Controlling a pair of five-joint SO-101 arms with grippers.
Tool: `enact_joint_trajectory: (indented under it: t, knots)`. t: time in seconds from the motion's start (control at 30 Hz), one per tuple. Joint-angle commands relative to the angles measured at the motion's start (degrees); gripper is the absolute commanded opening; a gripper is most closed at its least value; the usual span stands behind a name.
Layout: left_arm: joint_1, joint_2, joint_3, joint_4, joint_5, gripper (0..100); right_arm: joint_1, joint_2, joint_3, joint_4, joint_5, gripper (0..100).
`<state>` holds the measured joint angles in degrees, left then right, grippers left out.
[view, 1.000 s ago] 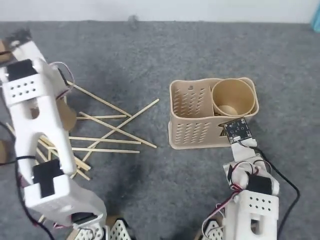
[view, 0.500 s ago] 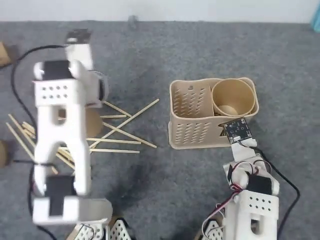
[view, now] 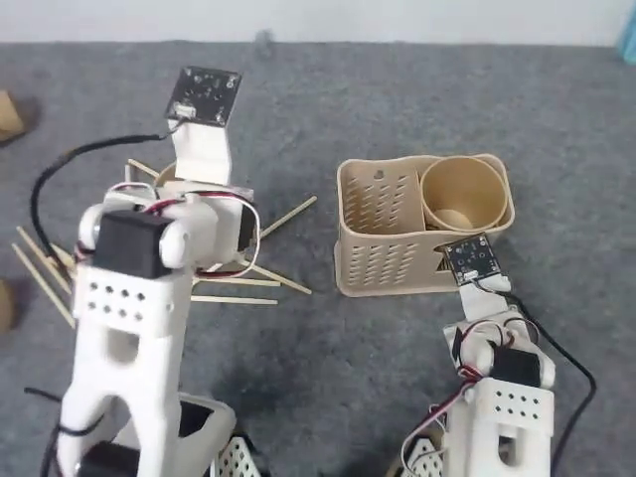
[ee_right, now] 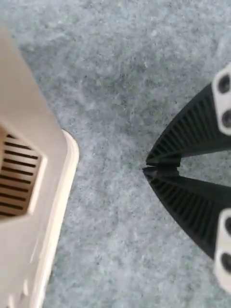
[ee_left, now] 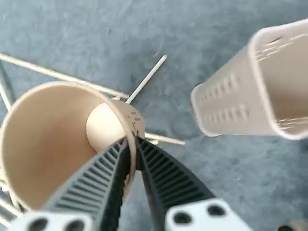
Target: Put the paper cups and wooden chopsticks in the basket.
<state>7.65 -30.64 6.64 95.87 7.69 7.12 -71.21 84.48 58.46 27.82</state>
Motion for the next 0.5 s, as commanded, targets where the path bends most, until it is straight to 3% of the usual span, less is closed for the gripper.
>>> enact_joint_trajectory:
  t: [0.0, 0.17, 0.33, 0.47]
  knots:
    - [4.1, 2.5, -11.6, 4.9, -1.0, 1, 4.7, -1.0, -0.7, -1.1, 0.4, 0.8]
    - [6.9, 7.2, -19.2, 4.8, -1.8, 1, 16.2, -1.0, -0.7, -6.0, -0.5, 0.8]
    - [7.9, 11.9, -12.5, 4.0, -2.5, 1, 16.7, -0.9, -0.7, -6.3, -2.3, 0.8]
    - [8.3, 9.9, -15.8, 2.0, -2.5, 1, 16.6, -0.9, -0.6, -6.4, -2.5, 0.8]
